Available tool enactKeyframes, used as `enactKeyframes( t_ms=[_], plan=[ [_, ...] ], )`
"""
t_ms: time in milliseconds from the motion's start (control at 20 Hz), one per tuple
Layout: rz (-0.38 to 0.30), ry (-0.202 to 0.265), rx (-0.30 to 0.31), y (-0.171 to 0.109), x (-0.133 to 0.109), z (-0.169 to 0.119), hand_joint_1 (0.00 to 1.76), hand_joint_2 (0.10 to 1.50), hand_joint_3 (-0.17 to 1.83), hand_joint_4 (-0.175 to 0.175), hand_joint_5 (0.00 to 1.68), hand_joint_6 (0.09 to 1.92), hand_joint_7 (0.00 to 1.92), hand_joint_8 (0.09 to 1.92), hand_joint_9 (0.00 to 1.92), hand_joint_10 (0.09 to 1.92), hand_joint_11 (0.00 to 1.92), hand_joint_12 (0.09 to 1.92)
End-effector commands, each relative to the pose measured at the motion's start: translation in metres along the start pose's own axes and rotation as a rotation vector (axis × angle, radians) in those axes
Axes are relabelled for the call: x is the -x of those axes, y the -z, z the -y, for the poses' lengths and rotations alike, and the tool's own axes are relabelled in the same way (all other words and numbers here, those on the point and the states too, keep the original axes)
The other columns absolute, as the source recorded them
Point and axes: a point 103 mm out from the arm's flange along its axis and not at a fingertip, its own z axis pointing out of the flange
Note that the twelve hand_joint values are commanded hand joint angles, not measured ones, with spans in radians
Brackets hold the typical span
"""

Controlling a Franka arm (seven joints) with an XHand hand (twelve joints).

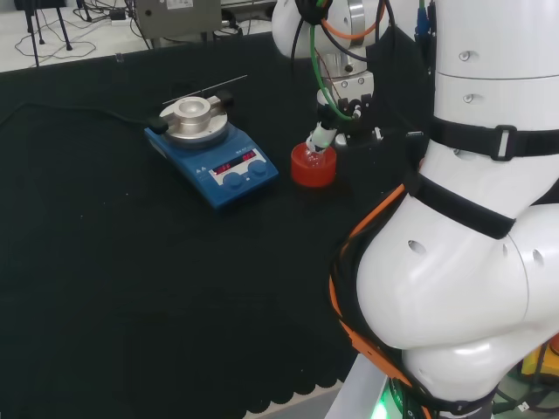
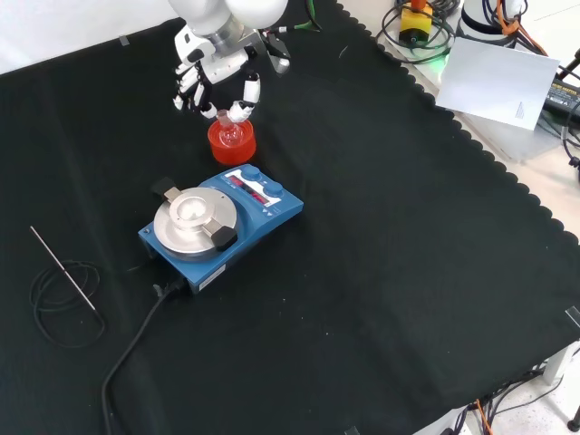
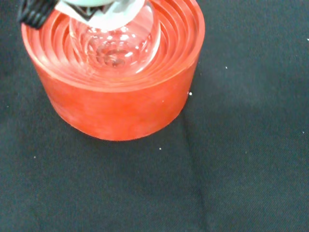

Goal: Pick up the round-bottom flask.

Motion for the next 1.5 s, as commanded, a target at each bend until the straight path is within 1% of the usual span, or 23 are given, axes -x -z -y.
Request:
enactKeyframes(
  t_ms=[50,400,650,700,750,800,1050,1100,1200,1250,1300,1350,1400,1500],
  plan=[
    [-0.001,0.004,-0.002,-0.001,0.0,0.0,0.89,0.66,0.7,-0.064,0.77,0.89,0.19,0.57,0.3,0.67,0.0,1.27],
    [-0.002,0.016,-0.005,0.0,-0.006,0.001,0.89,0.64,0.7,-0.069,0.61,0.9,0.19,0.57,0.29,0.67,0.0,1.25],
    [-0.003,0.02,-0.006,-0.001,-0.012,0.002,0.88,0.63,0.71,-0.068,0.58,0.89,0.18,0.57,0.29,0.67,0.0,1.24],
    [-0.003,0.02,-0.008,0.0,-0.012,0.001,0.88,0.63,0.71,-0.068,0.57,0.88,0.18,0.57,0.29,0.67,0.0,1.24],
    [0.0,0.018,-0.004,-0.004,-0.022,0.002,0.88,0.63,0.71,-0.068,0.57,0.88,0.18,0.57,0.29,0.67,0.0,1.24],
    [0.0,0.02,-0.006,-0.004,-0.024,0.002,0.88,0.63,0.71,-0.068,0.57,0.88,0.18,0.57,0.29,0.67,0.0,1.24],
    [0.0,0.024,-0.005,-0.003,-0.015,0.001,0.88,0.63,0.71,-0.066,0.6,0.89,0.18,0.57,0.28,0.67,0.0,1.24],
    [0.005,0.026,0.003,-0.002,-0.013,0.001,0.88,0.63,0.71,-0.065,0.61,0.9,0.18,0.57,0.28,0.67,0.0,1.24],
    [0.008,0.028,0.025,0.0,-0.011,0.001,0.91,0.64,0.72,-0.062,0.7,0.9,0.19,0.57,0.3,0.67,0.0,1.26],
    [0.013,0.028,0.037,0.0,-0.013,0.002,0.96,0.72,0.64,0.014,0.83,0.95,0.21,0.58,0.32,0.67,0.0,1.28],
    [0.019,0.026,0.048,0.002,-0.011,0.001,1.0,0.78,0.57,0.077,0.92,0.97,0.24,0.59,0.34,0.67,0.0,1.3],
    [0.027,0.027,0.05,0.003,-0.014,0.001,1.04,0.78,0.58,0.103,1.0,0.98,0.26,0.59,0.37,0.67,0.0,1.32],
    [0.03,0.027,0.054,0.003,-0.015,0.001,1.06,0.76,0.63,0.102,1.04,1.0,0.29,0.59,0.41,0.65,0.0,1.35],
    [0.027,0.026,0.052,0.004,-0.016,0.001,1.09,0.72,0.73,0.092,1.07,1.04,0.33,0.59,0.45,0.64,0.0,1.38]
  ],
)
